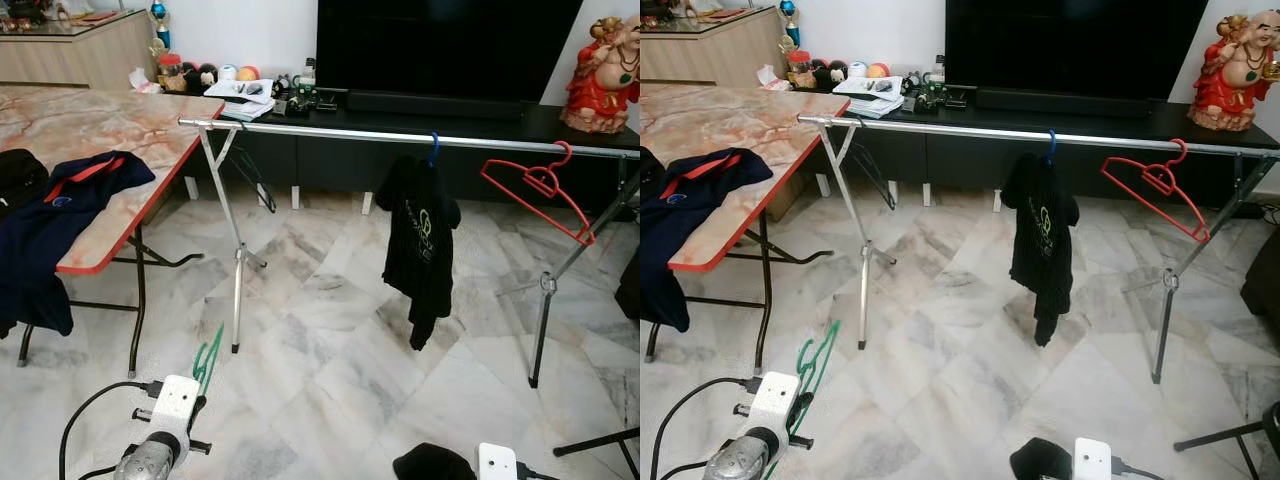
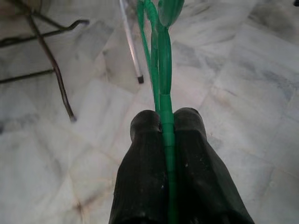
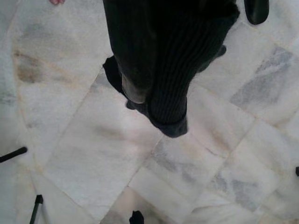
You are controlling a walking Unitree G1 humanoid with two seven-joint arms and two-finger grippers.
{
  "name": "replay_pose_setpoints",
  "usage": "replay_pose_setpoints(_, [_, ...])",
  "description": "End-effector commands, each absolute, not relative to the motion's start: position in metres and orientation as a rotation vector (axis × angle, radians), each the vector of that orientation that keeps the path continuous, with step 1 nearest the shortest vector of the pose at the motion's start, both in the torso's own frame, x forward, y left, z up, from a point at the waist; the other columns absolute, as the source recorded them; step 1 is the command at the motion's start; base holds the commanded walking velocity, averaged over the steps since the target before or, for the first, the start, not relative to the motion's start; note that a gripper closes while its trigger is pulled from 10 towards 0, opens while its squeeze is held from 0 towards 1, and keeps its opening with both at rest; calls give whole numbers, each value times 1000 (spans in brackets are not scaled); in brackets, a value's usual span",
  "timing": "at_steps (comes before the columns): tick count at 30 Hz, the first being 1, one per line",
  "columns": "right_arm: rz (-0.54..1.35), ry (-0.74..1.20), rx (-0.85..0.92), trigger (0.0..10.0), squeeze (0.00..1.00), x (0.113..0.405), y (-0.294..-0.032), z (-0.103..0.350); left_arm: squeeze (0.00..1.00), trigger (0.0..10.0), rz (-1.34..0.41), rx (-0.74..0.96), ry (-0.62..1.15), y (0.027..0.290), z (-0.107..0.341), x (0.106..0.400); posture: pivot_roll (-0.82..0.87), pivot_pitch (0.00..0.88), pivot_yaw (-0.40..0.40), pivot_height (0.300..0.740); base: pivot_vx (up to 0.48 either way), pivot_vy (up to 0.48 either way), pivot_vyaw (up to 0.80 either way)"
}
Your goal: Hang hanger
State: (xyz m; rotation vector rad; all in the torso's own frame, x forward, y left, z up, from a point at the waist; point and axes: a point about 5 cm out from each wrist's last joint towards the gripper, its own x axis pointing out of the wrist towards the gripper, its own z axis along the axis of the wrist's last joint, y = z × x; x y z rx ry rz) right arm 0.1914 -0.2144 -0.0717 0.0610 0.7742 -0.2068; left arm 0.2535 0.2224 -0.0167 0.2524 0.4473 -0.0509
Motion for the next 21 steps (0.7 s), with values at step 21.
replay_pose_setpoints(21, [-424, 519, 103, 10000, 0, 185, -236, -58, 0, 10000, -106, 322, 300, 227, 2, 246, 107, 0, -68, 740, 0, 0, 0])
